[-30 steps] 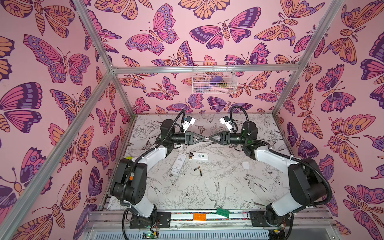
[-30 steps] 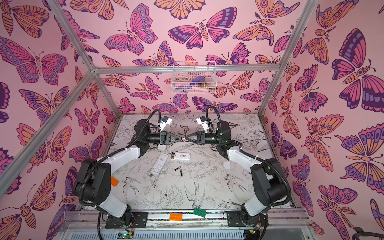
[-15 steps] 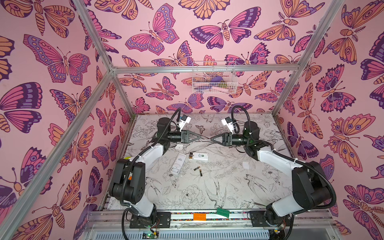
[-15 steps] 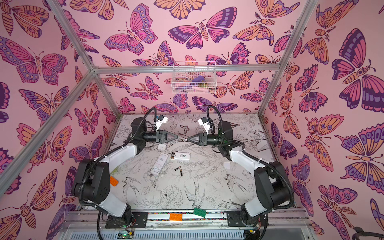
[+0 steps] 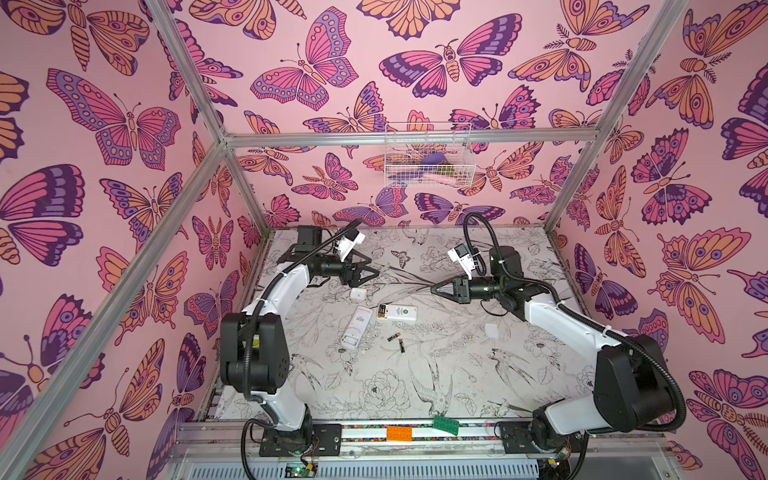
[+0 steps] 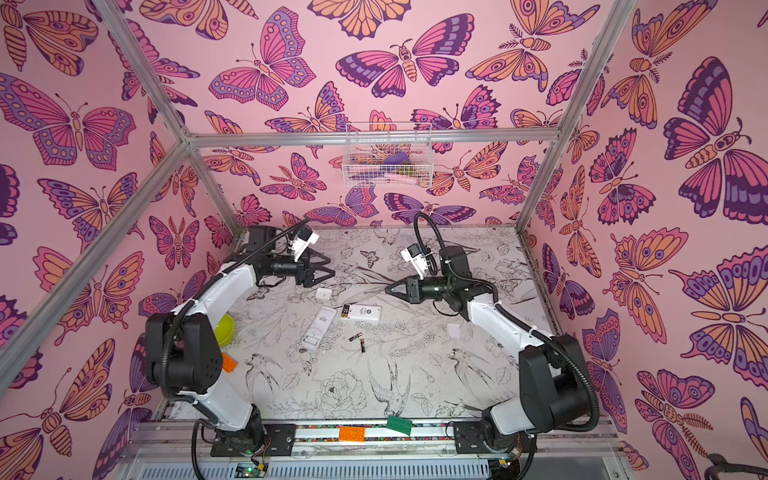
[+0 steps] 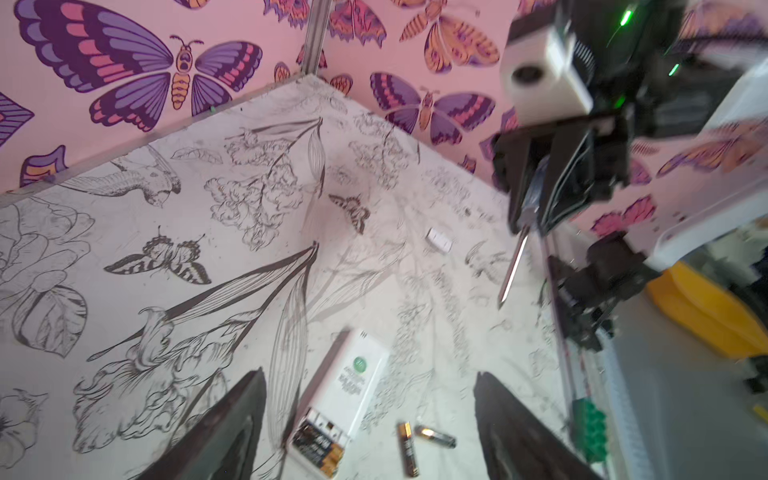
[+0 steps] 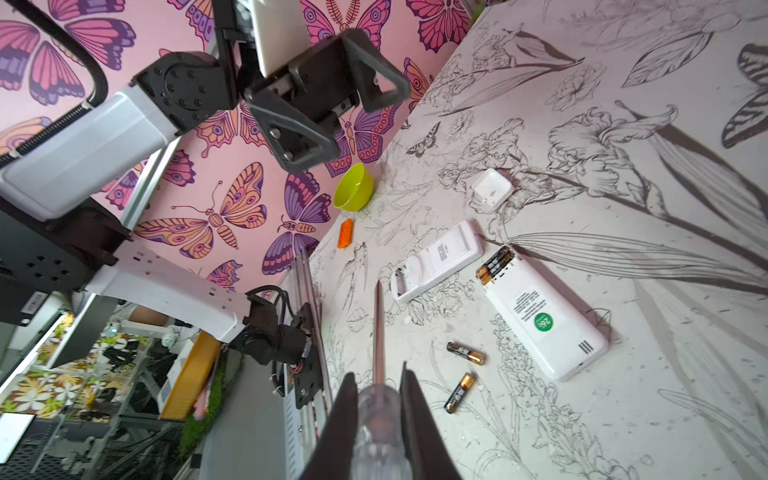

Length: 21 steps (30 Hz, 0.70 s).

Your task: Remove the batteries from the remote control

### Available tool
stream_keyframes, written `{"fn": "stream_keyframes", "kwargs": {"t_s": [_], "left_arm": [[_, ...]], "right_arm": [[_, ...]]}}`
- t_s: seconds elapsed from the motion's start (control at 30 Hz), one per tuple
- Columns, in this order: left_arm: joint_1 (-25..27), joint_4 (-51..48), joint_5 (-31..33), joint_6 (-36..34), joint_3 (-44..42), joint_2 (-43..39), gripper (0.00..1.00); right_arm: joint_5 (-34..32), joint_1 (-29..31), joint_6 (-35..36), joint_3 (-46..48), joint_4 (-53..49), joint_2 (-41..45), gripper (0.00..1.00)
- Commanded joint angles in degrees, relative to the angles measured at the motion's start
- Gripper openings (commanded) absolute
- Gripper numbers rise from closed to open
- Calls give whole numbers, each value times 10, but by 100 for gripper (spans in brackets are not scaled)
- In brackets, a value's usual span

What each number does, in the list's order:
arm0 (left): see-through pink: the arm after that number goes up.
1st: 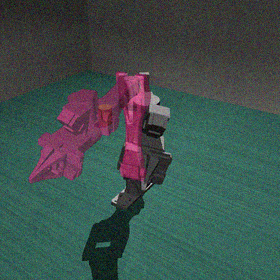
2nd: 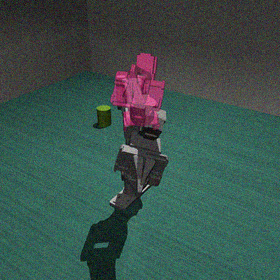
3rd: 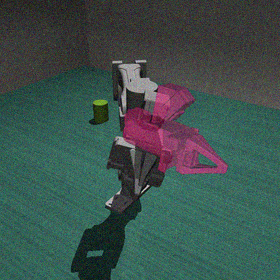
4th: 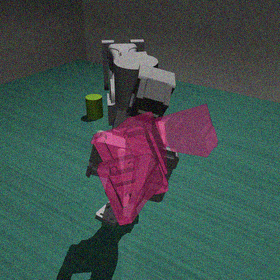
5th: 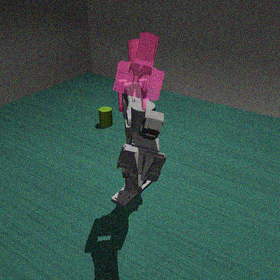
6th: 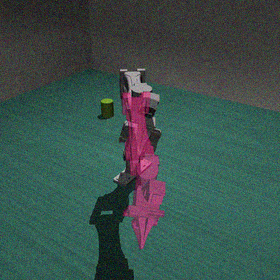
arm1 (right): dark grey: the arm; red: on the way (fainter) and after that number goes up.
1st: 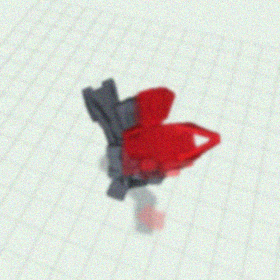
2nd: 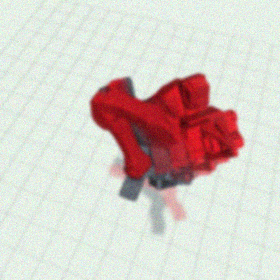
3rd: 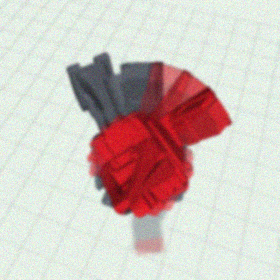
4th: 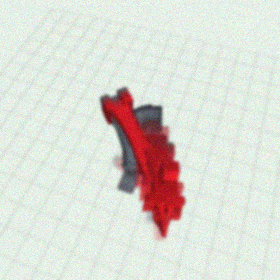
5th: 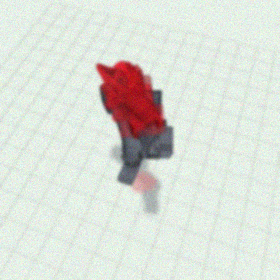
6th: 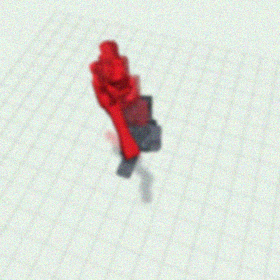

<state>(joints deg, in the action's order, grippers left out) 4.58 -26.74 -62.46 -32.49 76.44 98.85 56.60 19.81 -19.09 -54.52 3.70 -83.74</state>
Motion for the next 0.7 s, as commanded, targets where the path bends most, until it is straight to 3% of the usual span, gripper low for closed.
{"fn": "stream_keyframes", "kwargs": {"t_s": [0.0,0.07,0.3,0.67], "left_arm": [[17,-74,55,-241,-15,18,86],[31,-92,83,-322,-20,29,87],[51,-93,129,-449,-40,71,92],[84,-92,221,-482,-5,163,93]], "right_arm": [[-36,4,87,6,-18,19,0],[-67,4,91,7,-18,18,0],[-107,16,142,-14,-57,-9,0],[-126,53,171,-40,-41,-84,0]]}}
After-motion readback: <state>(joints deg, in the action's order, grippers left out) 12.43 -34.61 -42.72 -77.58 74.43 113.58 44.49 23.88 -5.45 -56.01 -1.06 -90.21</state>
